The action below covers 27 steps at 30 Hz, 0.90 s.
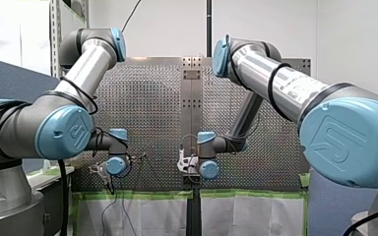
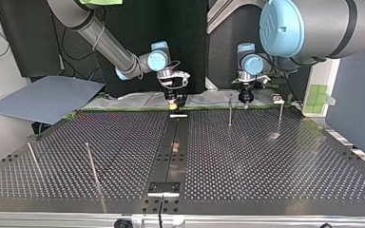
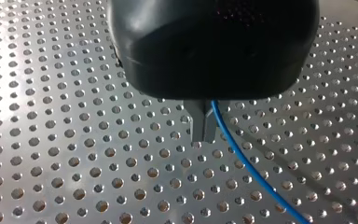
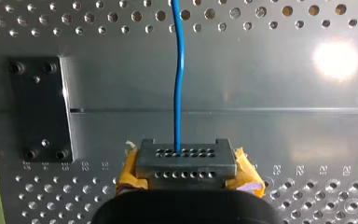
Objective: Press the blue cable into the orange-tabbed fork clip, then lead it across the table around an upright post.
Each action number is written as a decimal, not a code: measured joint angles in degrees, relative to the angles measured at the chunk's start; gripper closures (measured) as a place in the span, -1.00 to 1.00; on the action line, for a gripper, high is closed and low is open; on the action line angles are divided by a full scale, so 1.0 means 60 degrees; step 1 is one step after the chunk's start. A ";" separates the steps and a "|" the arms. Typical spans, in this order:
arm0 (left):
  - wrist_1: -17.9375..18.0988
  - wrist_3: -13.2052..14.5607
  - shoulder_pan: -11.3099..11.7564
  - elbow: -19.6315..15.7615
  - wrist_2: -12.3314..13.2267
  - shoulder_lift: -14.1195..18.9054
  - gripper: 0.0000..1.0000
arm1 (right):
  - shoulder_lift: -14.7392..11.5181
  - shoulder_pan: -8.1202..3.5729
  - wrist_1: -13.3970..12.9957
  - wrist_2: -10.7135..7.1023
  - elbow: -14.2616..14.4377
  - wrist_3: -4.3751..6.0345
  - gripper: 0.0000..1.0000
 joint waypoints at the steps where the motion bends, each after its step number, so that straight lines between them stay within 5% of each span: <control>1: -0.0030 -0.0004 0.0010 0.0017 0.0006 0.0000 1.00 | 0.0003 -0.0039 0.0022 -0.0004 -0.0029 0.0000 1.00; 15: -0.1022 0.0015 0.0110 0.0980 0.0343 0.0001 1.00 | 0.0017 -0.0378 0.0325 -0.0072 -0.0624 -0.0017 1.00; 27: -0.1296 0.0158 0.0156 0.1302 0.0365 0.0001 1.00 | 0.0029 -0.0531 0.0660 -0.0165 -0.0997 -0.0024 1.00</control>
